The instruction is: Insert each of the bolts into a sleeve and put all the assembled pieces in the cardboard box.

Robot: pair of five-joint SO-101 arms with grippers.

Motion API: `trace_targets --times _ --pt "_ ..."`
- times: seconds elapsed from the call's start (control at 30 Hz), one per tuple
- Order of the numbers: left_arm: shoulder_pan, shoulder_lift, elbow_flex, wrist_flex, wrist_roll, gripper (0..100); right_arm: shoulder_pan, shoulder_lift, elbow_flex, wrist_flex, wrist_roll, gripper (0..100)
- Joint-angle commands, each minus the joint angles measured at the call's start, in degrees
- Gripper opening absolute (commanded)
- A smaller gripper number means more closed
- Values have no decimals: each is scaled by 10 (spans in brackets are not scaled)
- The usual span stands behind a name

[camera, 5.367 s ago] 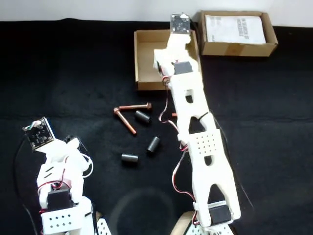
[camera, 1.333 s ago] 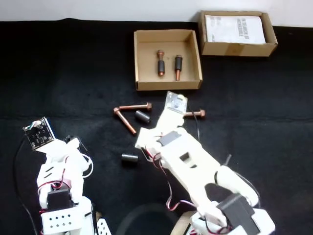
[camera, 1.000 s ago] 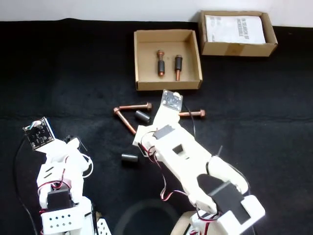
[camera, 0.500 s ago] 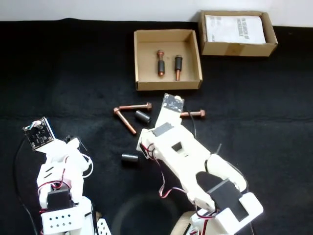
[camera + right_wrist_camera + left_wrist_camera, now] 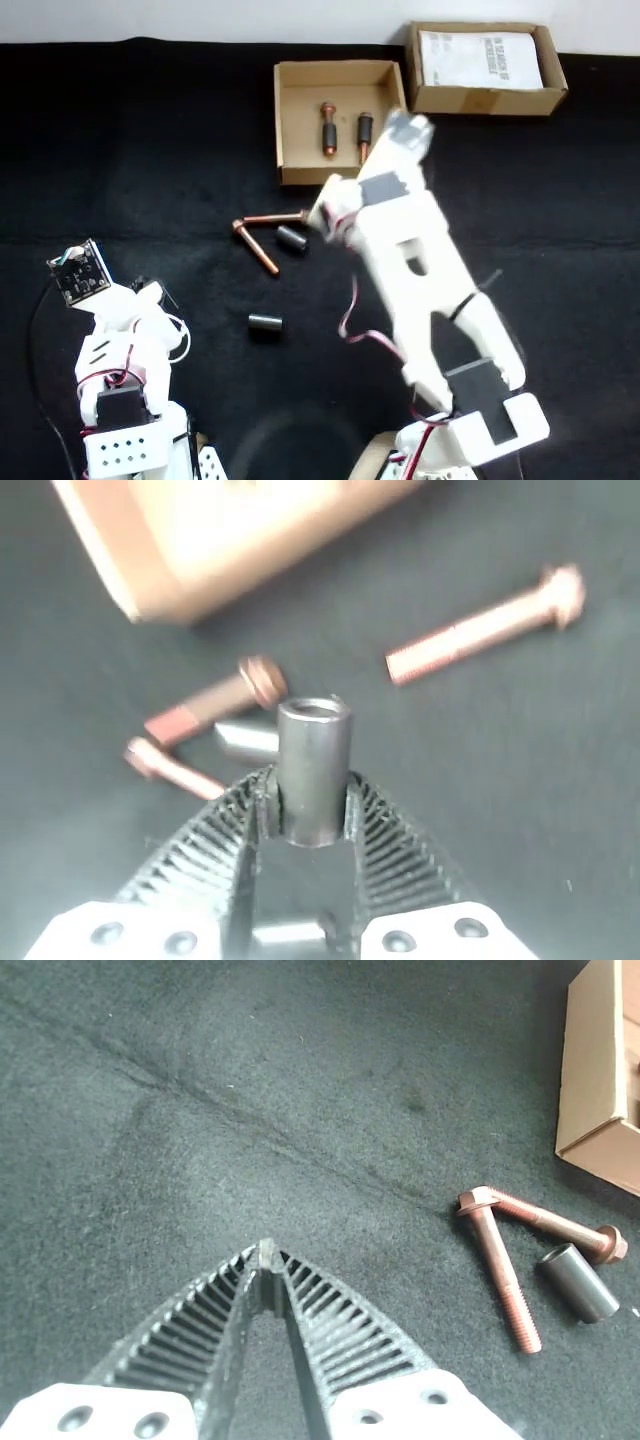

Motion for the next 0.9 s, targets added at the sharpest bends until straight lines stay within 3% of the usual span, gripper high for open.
trace_targets --times 0.0,0.33,0.57,0.87 --pt "-7 -17 11 2 3 13 46 -6 -135 37 10 7" --pt "-7 -17 11 2 4 13 119 -6 -336 102 80 7" --pt "-8 -17 11 26 6 13 127 -58 -492 141 156 7" --pt "5 -17 11 41 4 11 126 -214 -524 175 266 7"
